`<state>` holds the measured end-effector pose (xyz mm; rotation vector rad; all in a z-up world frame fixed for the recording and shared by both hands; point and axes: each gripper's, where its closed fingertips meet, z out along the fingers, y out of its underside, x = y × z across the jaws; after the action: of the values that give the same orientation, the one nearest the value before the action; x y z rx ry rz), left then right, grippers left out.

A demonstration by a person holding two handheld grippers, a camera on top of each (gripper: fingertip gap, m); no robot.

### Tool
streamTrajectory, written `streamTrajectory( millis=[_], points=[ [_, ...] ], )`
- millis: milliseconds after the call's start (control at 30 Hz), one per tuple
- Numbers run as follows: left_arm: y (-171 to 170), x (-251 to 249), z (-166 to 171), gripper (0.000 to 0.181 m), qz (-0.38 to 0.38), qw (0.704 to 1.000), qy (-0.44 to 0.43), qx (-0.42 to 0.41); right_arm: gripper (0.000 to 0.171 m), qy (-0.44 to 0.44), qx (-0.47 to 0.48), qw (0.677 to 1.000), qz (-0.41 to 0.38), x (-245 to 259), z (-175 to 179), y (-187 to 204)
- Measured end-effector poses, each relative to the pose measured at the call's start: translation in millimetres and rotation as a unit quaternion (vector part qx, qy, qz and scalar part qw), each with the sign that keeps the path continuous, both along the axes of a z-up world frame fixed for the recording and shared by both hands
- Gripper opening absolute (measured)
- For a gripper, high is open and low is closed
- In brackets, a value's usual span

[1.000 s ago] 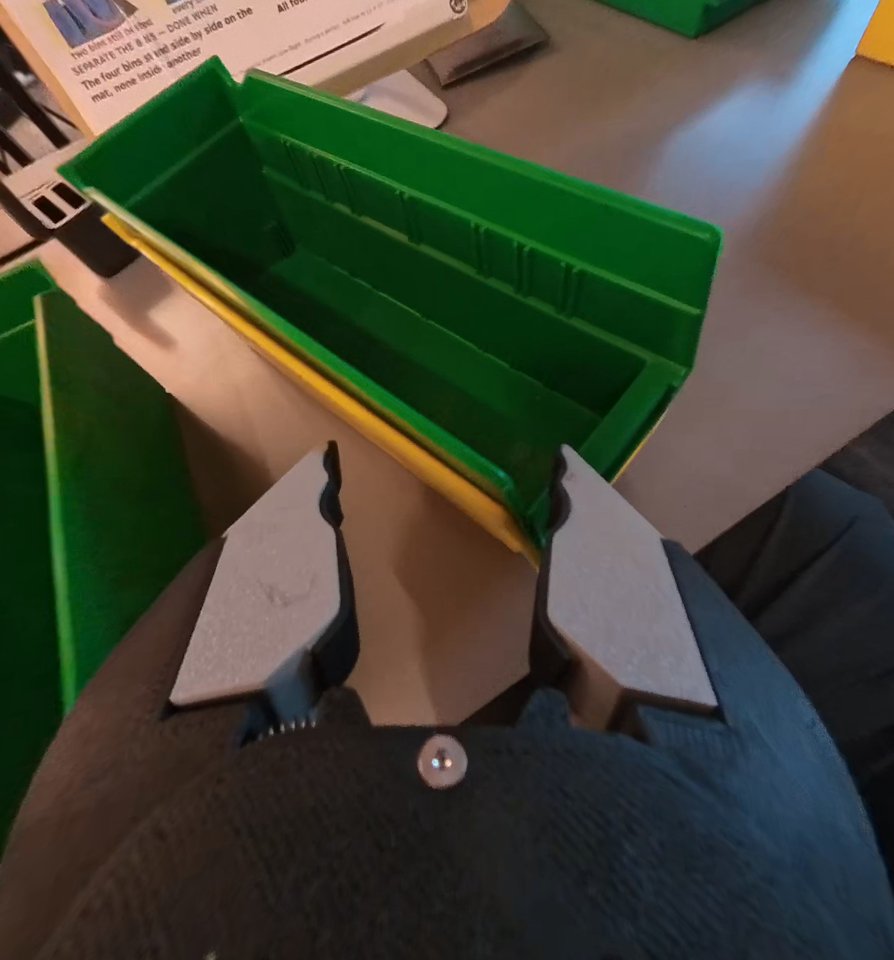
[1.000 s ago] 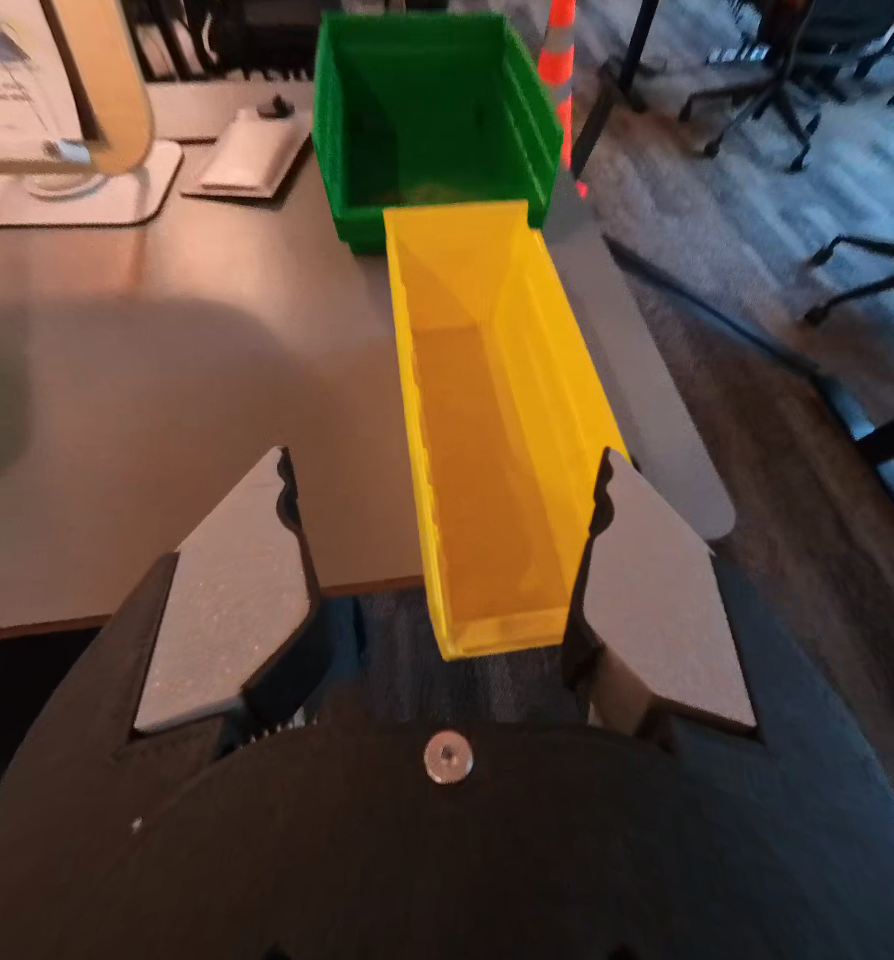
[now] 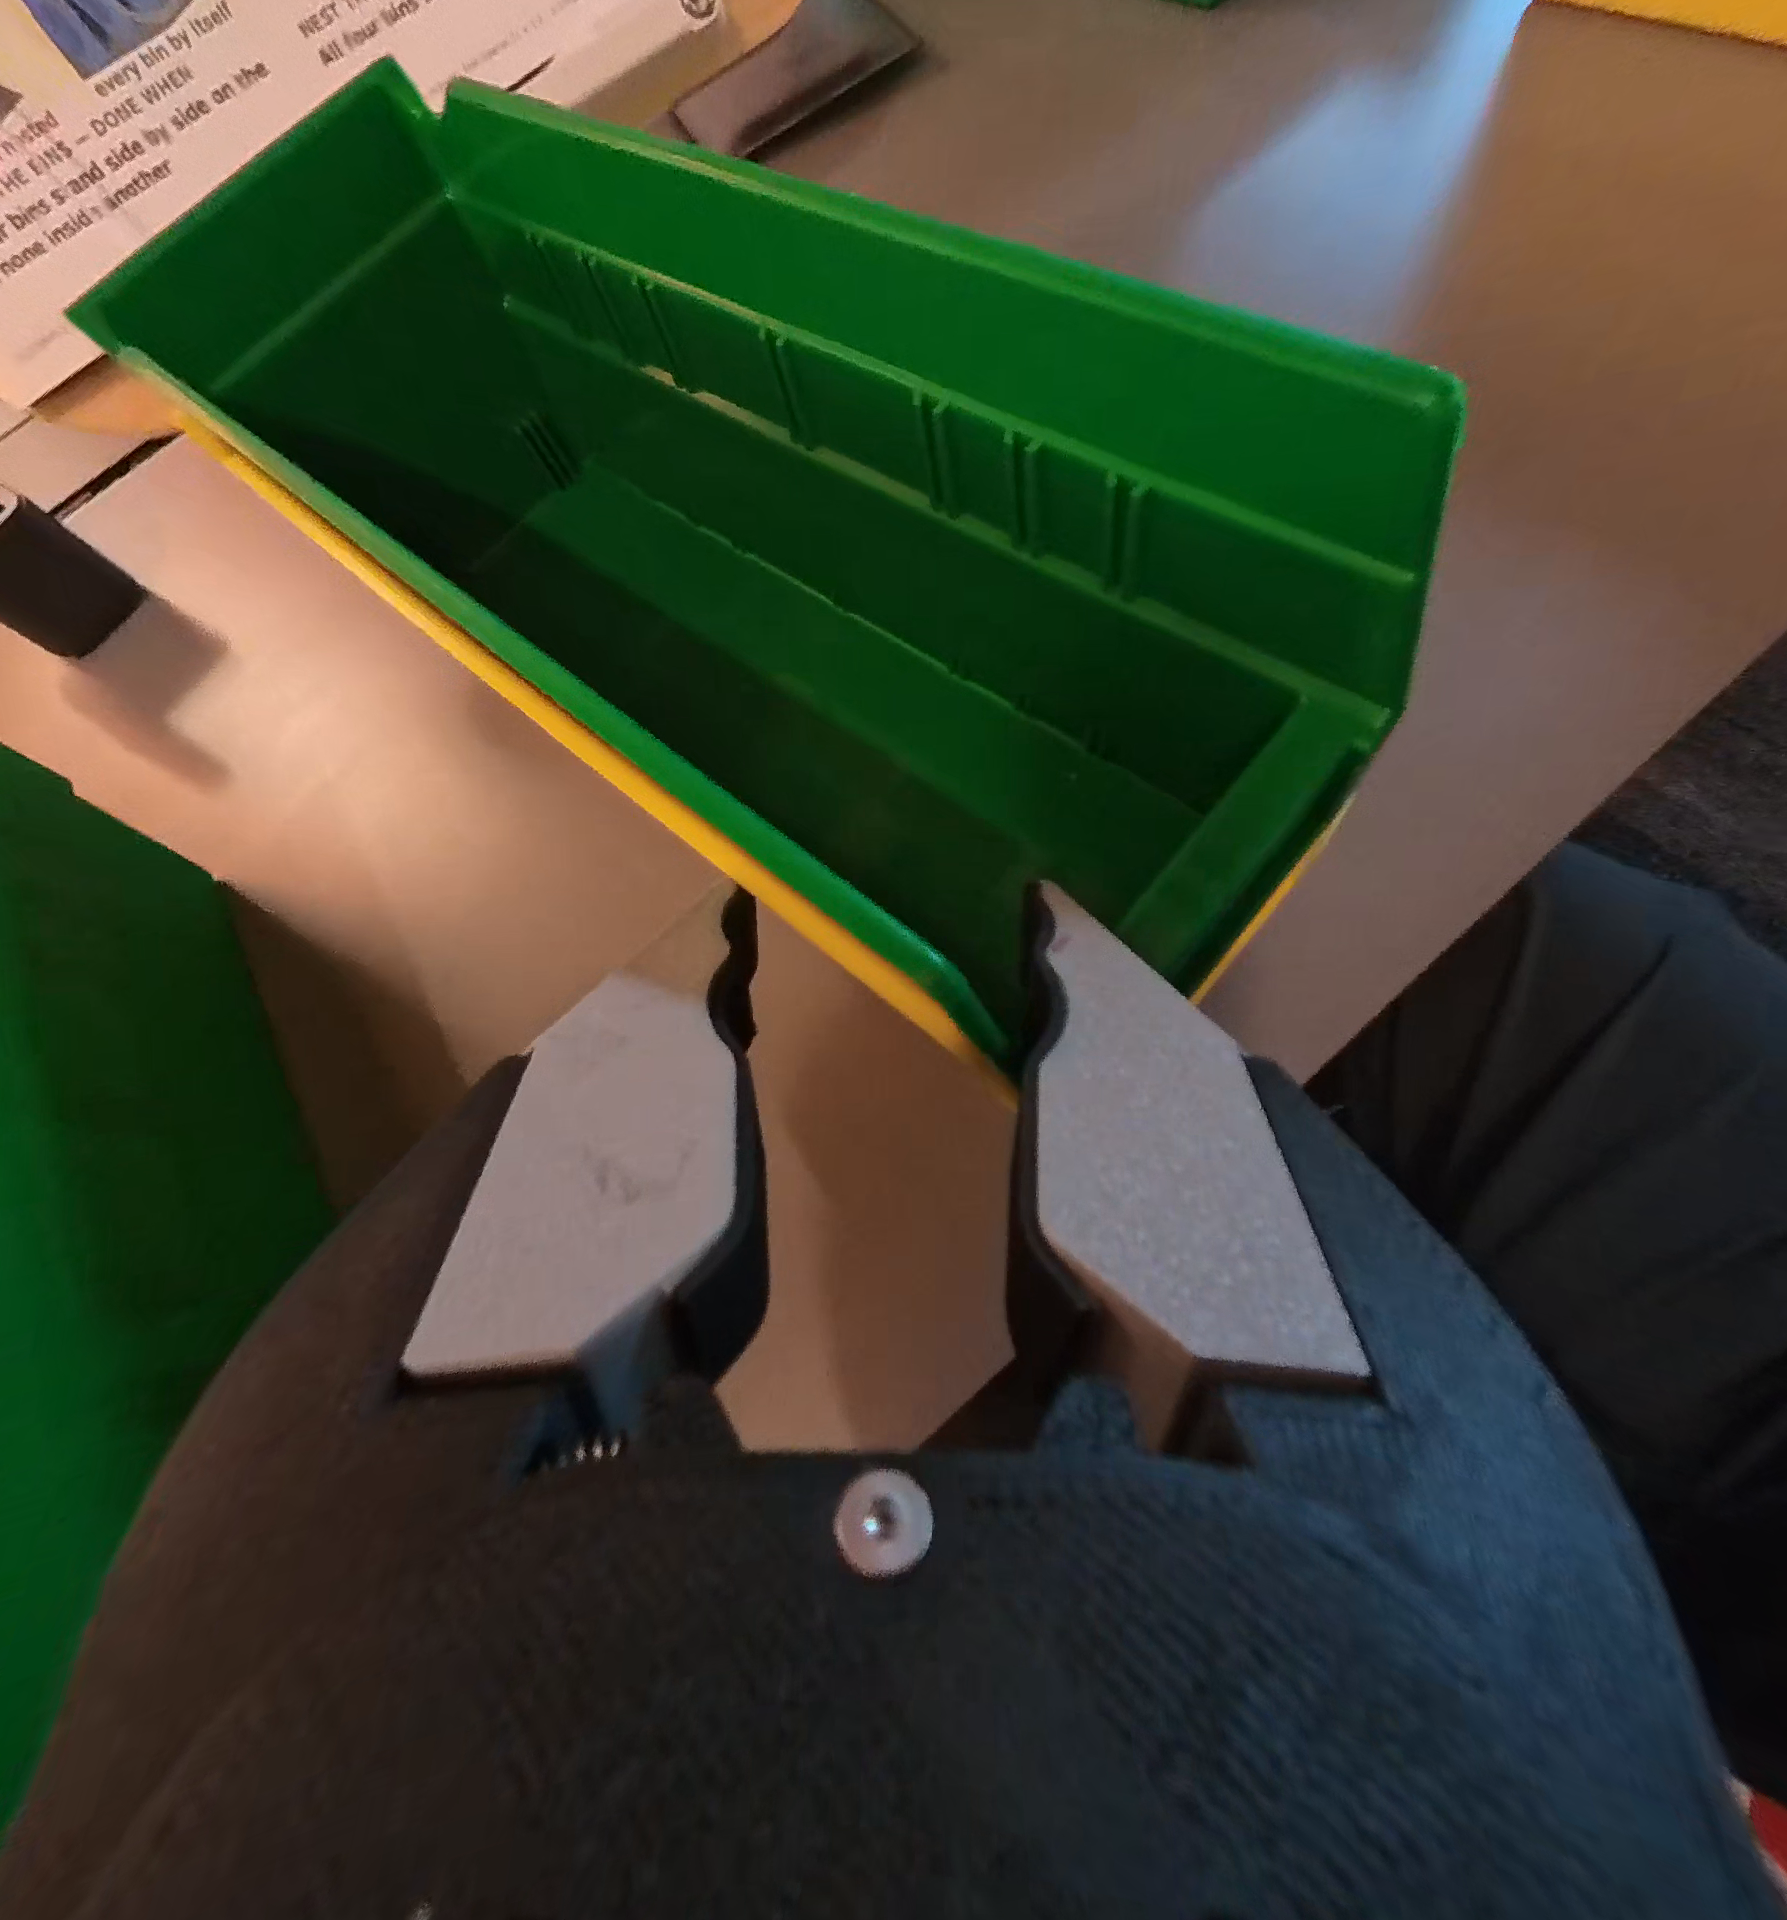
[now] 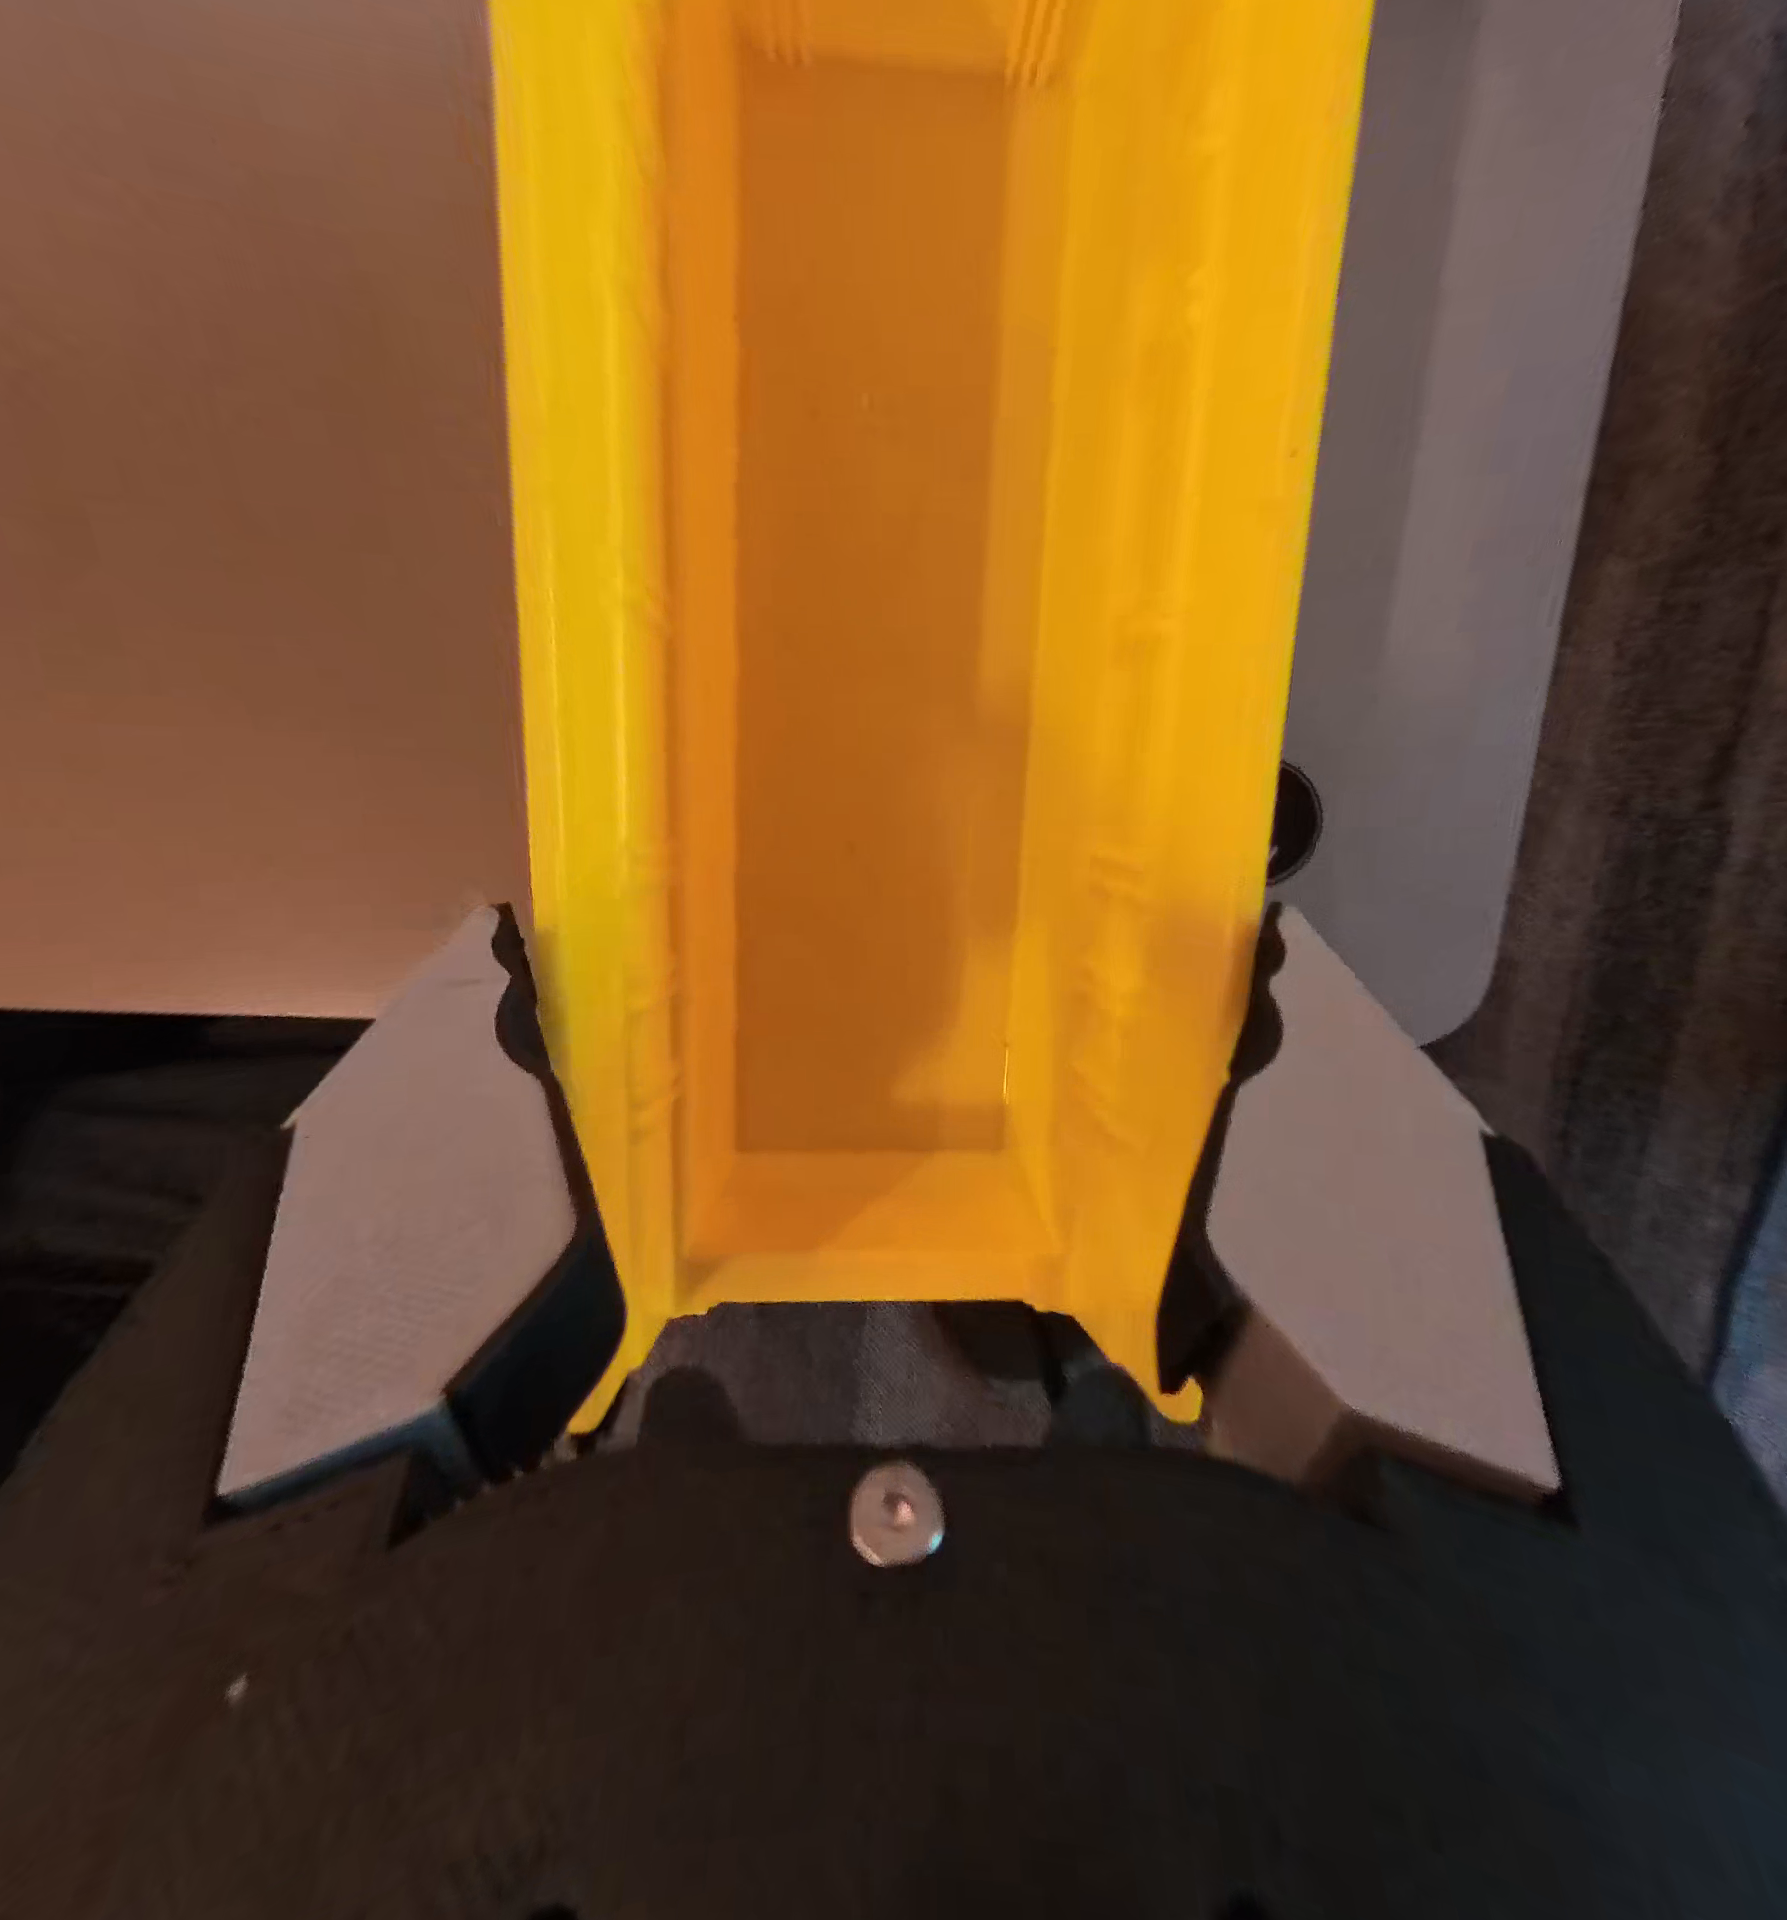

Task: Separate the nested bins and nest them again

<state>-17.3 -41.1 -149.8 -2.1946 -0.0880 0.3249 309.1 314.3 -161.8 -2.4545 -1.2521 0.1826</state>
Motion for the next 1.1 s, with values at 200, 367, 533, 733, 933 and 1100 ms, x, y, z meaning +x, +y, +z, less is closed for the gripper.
streamTrajectory(
  millis=[200, 367, 533, 733, 933, 1100],
  points=[
    [5.2, 7.0, 0.2, 0.050, -0.008, 1.000, -0.005, 0.007, 0.106, -0.021, -0.006, 0.999, 0.026, -4.5, 2.6, 0.6],
    [6.8, 11.6, 0.4, 0.050, -0.009, 1.000, -0.005, 0.004, 0.094, 0.054, -0.055, 0.997, 0.024, -9.4, 10.1, 5.0],
    [14.5, 21.4, 0.7, 0.050, -0.018, 1.000, -0.009, 0.012, 0.092, 0.126, -0.092, 0.988, 0.005, -19.2, 22.4, 2.6],
    [18.4, 36.0, 3.1, 0.058, -0.035, 0.998, -0.052, 0.027, 0.095, 0.193, -0.097, 0.973, 0.084, -77.8, 75.7, -55.6],
    [-2.8, 23.4, 27.7, 0.069, -0.042, 0.996, -0.068, 0.042, 0.100, 0.217, -0.047, 0.951, 0.217, -171.1, 154.9, -160.0],
    [-39.5, -3.0, 59.5, 0.066, -0.017, 0.994, -0.081, 0.075, 0.100, 0.227, -0.047, 0.926, 0.298, -246.3, 184.7, -251.2]
  ],
)
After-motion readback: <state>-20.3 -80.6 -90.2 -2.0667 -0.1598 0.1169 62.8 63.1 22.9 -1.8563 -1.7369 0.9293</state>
